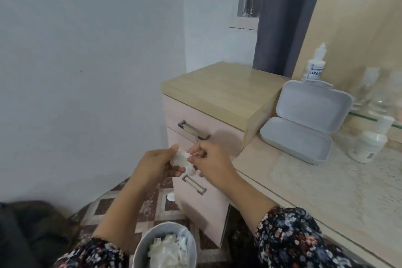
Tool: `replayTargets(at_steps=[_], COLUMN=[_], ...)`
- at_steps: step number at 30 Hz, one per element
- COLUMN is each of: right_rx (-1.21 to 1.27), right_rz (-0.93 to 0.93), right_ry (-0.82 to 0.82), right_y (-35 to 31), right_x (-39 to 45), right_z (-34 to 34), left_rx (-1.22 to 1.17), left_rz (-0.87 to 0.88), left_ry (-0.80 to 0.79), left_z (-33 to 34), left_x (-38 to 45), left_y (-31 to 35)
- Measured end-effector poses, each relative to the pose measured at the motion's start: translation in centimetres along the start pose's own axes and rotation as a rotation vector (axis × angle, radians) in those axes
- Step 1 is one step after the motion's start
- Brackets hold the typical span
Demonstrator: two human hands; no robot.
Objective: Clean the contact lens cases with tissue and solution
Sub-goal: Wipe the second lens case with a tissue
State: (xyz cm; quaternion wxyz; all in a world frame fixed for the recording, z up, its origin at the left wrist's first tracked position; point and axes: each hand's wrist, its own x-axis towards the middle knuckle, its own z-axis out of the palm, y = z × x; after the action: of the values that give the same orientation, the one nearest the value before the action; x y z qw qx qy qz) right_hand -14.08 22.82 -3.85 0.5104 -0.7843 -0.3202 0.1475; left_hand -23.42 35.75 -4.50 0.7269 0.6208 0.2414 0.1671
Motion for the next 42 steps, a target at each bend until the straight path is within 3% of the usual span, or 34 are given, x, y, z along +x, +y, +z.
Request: replayTargets(at_steps=[10,16,18,28,35,42], right_rx=[0.135,0.339,0.302,0.173,0.266,0.336], right_rz=[0.336,0.639,0.686,0.711,0.674,0.573], right_ry=[-0.218,-0.403,-0.465,-0.457,-0.361,-0.243], right_y=[2.5,5.6,6.4,7.5,7.3,4.4], right_x=[0.2,-1.0,-1.4,-1.3,-1.0,-0.6], right_z=[7.6,10.3,10.7,11.5,10.3,7.6], left_rx=[0.36,0.627,0.711,0.763,0.905,0.781], left_rz=[-0.069,-0.206,-0.246,-0.459,-0.282,-0.108], left_ry=[0.162,0.074,0.046,-0.043,0.016,0.046], left_z=[-5.6,-7.3,-7.8,-8.0,-6.6,-3.4], left_x=[-0.3,-0.3,-0.2,0.1,1.1,1.4], left_y=[-5.9,-10.1,-11.4,-14.6,-12.7,-8.1])
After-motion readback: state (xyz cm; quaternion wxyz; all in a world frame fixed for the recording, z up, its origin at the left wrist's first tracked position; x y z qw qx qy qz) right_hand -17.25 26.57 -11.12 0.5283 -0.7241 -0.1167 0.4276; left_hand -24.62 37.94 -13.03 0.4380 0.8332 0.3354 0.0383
